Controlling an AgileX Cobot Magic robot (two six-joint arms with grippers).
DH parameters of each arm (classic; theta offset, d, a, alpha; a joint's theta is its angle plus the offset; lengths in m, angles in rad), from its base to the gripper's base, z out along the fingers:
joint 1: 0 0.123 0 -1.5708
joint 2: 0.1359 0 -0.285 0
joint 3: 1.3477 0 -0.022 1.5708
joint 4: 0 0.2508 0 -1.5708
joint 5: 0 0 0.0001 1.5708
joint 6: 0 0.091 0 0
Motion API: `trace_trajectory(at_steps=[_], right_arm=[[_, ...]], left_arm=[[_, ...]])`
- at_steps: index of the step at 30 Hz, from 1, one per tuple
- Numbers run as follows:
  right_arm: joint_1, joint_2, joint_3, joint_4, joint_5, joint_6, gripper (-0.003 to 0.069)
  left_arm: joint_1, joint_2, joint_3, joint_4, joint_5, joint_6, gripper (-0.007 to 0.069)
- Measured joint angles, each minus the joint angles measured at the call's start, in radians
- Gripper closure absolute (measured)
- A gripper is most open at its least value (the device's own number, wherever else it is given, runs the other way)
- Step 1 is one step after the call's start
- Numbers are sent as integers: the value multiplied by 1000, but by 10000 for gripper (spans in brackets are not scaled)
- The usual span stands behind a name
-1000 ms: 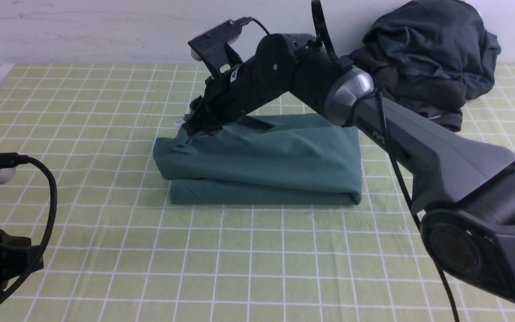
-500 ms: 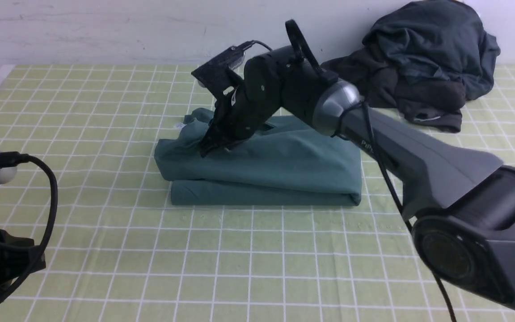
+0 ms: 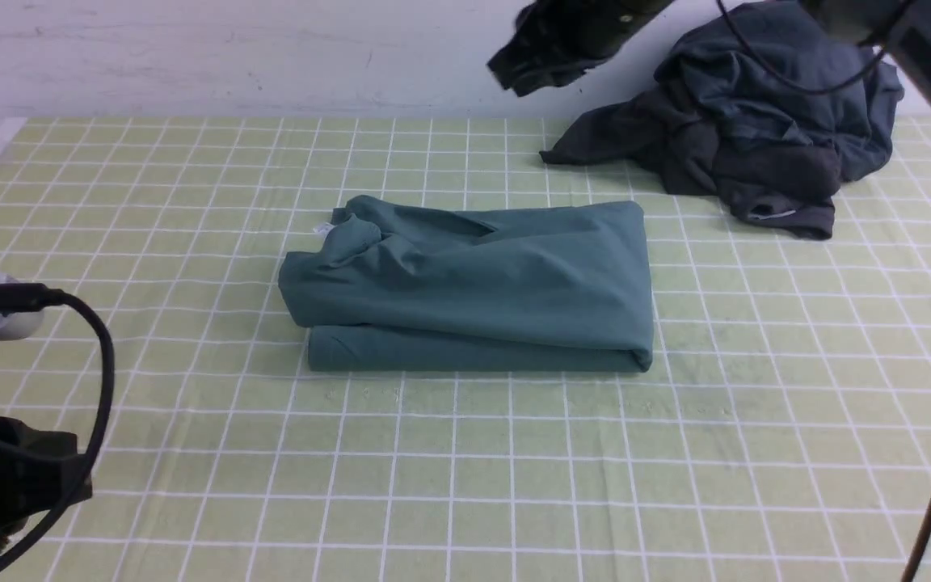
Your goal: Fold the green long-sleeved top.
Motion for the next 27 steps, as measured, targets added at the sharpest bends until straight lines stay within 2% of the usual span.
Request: trace_trajectory(at_steps=[2, 4, 8, 9, 10, 11, 13, 18, 22, 27], right_arm=[[-50, 5, 2, 63, 1, -14, 630], [-85, 6, 4, 124, 1, -23, 630], [-110, 2, 61, 244, -6, -69, 650], [-110, 2, 61, 248, -6, -72, 650], [-108, 2, 132, 279, -8, -105, 659], [-107, 2, 141, 284, -8, -112, 659], [-104, 3, 257, 290, -10, -152, 663], [-104, 6, 424, 294, -67, -252, 663], [-95, 26, 524, 353, -174, -330, 664], [-75, 88, 541, 339, -199, -339, 664]], left_arm=[[0, 75, -51, -99, 43, 107, 588], [0, 153, -109, -223, 55, 209, 613], [0, 363, -266, -479, 57, 447, 628], [0, 374, -284, -491, 57, 470, 628], [-3, 495, -370, -601, 57, 565, 628], [-4, 495, -380, -601, 57, 574, 628], [-31, 663, -506, -689, 54, 666, 628], [-121, 889, -702, -699, 59, 717, 628], [-201, 1137, -900, -633, 61, 706, 628], [-228, 1340, -1073, -531, 45, 650, 628]])
